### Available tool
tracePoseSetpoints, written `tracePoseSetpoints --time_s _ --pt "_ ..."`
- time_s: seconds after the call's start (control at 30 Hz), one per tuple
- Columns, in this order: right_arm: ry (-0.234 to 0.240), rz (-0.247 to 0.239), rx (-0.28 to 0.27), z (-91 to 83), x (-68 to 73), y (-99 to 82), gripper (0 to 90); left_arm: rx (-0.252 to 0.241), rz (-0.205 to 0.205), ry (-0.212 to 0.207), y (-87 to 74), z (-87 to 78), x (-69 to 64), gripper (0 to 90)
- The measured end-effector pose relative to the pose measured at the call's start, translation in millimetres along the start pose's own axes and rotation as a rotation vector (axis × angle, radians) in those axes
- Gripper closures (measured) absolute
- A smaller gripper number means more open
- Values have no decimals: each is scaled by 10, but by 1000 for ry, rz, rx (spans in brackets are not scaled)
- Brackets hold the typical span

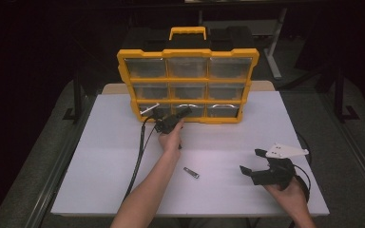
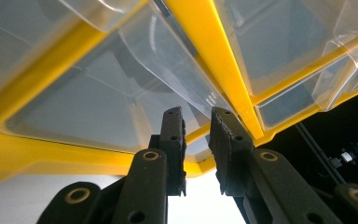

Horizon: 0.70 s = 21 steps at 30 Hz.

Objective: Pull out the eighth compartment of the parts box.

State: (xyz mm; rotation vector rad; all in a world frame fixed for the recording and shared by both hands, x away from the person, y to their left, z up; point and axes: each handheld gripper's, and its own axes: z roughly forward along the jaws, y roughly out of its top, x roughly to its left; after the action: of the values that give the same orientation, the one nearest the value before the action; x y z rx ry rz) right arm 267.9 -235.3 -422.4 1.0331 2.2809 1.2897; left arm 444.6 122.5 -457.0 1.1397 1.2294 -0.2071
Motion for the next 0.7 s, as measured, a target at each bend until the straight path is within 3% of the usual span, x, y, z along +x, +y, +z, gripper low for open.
tracePoseSetpoints --time_s 0.17,0.7 --pt "4 0 1 4 11 -1 138 -27 7 3 -4 7 -29 778" --pt "12 -4 8 1 11 -20 139 -91 -65 -3 -42 -42 -33 791"
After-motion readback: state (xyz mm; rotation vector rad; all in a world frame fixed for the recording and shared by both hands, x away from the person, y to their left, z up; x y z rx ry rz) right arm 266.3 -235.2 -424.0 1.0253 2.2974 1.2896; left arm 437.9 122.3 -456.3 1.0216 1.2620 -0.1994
